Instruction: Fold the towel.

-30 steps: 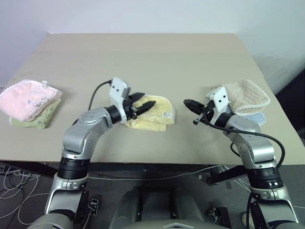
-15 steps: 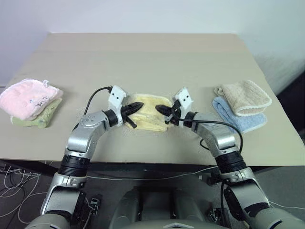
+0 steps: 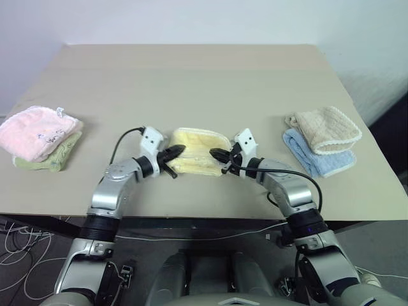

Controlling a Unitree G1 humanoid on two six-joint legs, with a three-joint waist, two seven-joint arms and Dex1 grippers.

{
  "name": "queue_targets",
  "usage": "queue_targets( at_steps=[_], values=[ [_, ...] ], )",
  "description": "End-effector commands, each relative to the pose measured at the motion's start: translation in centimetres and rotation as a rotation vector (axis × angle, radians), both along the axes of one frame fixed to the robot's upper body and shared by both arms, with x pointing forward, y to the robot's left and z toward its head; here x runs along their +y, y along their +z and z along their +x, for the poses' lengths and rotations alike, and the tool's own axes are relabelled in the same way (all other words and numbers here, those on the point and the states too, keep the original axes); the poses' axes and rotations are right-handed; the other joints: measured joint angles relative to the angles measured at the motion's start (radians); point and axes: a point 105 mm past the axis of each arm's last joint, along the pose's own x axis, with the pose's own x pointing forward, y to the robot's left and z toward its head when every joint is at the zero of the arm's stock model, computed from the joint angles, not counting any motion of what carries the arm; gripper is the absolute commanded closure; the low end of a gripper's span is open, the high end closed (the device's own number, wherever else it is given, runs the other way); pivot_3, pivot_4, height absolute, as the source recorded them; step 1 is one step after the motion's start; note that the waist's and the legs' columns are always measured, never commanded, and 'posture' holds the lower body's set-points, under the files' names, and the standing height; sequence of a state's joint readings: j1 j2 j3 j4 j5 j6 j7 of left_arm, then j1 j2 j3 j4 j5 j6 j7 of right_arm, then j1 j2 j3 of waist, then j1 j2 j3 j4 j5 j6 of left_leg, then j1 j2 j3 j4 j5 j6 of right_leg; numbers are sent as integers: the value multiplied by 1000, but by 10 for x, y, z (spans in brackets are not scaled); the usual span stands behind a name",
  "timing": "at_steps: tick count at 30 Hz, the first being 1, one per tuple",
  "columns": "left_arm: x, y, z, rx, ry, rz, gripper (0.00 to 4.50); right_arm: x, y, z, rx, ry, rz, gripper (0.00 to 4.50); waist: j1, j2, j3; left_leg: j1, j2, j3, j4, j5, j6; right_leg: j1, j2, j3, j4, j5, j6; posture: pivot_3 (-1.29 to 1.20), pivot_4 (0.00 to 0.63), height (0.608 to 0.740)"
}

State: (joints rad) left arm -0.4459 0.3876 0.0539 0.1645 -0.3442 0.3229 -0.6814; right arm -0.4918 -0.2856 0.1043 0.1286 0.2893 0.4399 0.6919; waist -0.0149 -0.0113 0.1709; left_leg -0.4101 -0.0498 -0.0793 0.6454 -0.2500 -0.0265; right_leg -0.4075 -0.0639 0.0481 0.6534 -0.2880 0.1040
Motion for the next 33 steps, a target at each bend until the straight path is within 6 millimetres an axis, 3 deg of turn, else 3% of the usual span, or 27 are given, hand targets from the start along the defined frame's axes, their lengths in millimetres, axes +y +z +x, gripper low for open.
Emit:
queue_targets(
  at_steps=[1, 5, 8, 13, 19, 25, 33],
  values=[
    [39, 40, -2, -126, 90, -32, 4500, -26, 37, -7, -10, -27, 108, 4119, 1, 0, 0, 0, 0, 0, 0, 0, 0, 0, 0, 0, 0, 0, 0, 0, 150, 740],
    [66, 30, -10, -109, 117, 80, 4500, -45, 41, -11, 148, -53, 232, 2906, -1, 0, 0, 0, 1, 0, -1, 0, 0, 0, 0, 0, 0, 0, 0, 0, 150, 740],
    [78, 17, -15, -73, 130, 142, 4500, -51, 32, -10, 324, -70, 329, 1857, 0, 0, 0, 0, 1, 0, -1, 0, 0, 0, 0, 0, -1, 0, 0, 0, 150, 740],
    [78, 13, -20, -70, 124, 137, 4500, -46, 17, -9, 539, -50, 449, 82, 1, 0, 0, 0, 1, 0, -1, 0, 0, 0, -1, 1, -1, 0, 0, 0, 150, 740],
    [73, 9, -25, -63, 108, 122, 4500, -29, 4, -6, 650, -27, 463, 36, -1, 0, 0, 0, 1, 0, -2, 0, 0, 0, -1, 1, -1, 0, 0, 0, 150, 740],
    [72, 6, -30, -51, 103, 113, 4500, 3, -7, -13, 710, 59, 400, 36, -8, 0, 0, 0, 2, 1, -2, 0, 0, -1, 0, 1, 0, 0, 0, 0, 150, 740],
    [66, 4, -33, -48, 94, 99, 4500, 40, -4, -15, 757, 148, 410, 36, -32, 0, 0, 0, 3, 1, -3, 0, 0, -2, 1, 1, 0, 0, 0, 0, 150, 740]
  ],
)
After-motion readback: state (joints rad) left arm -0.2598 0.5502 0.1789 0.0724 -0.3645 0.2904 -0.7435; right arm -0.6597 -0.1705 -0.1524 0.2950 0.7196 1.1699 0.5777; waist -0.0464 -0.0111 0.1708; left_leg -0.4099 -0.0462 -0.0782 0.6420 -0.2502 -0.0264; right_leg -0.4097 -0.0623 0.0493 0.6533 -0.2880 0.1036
